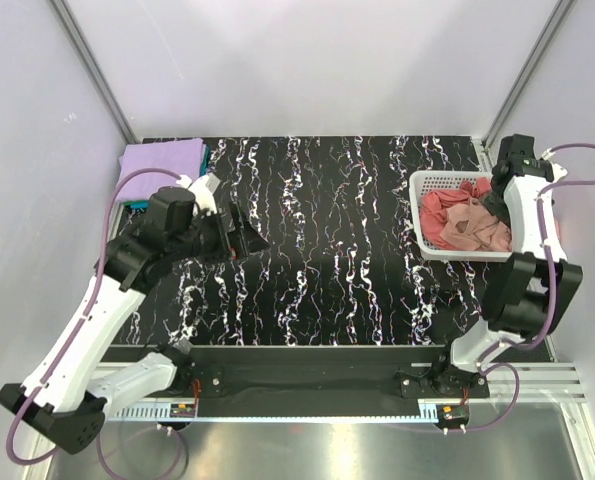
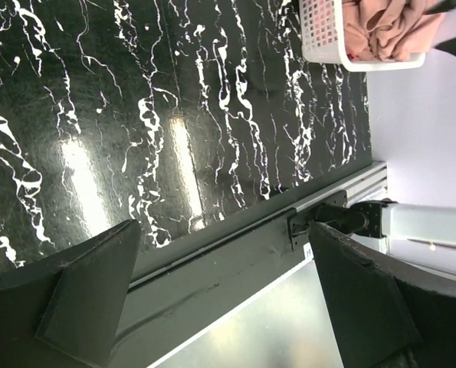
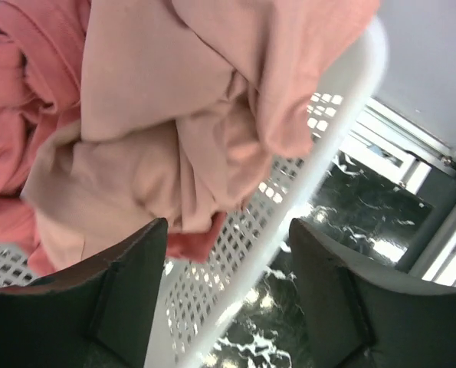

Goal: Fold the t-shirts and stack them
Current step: Grab the tshirt from the pile, then move the tshirt to the center of the board

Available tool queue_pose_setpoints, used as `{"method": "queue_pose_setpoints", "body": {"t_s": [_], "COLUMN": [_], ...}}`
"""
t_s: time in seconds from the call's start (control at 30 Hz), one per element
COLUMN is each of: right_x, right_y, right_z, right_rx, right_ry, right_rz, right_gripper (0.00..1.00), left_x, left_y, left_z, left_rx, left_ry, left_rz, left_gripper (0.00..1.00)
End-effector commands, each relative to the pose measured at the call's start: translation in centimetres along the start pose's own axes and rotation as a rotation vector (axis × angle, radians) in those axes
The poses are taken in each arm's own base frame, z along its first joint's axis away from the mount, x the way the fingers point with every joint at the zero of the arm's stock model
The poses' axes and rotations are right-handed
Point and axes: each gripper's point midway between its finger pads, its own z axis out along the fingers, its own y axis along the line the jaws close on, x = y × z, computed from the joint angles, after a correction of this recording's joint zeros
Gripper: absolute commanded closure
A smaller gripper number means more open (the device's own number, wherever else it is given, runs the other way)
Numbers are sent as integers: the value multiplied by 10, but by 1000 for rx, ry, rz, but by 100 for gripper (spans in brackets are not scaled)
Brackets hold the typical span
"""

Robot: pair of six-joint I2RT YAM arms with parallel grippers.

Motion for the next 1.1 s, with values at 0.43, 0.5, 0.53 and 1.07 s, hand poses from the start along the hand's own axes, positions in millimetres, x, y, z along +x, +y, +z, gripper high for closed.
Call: {"method": "queue_pose_setpoints", "body": {"t_s": [0.43,0.5,0.53,1.07], "right_x": [-60,-80,-104,-122], "right_y": [45,33,34,124], "right_z": [67,48,26,-427], "right_rx": [-107,-58,-74,-1692], "right_ry": [-50,-88,-140,-157], "right_rz": [-145,-128,-95,1], "right_gripper": [93,100,100,100], "left_x": [-11,-12,-15,-89], "left_y": [-5,-7,-9,-36], "left_z": [-25,-26,-26,-47], "left_rx": [-43,-39,-32,-40], "left_ry": [-61,-70,-82,-287], "left_rz": [-67,-85,-88,-25], "left_gripper": [3,3,3,1]}}
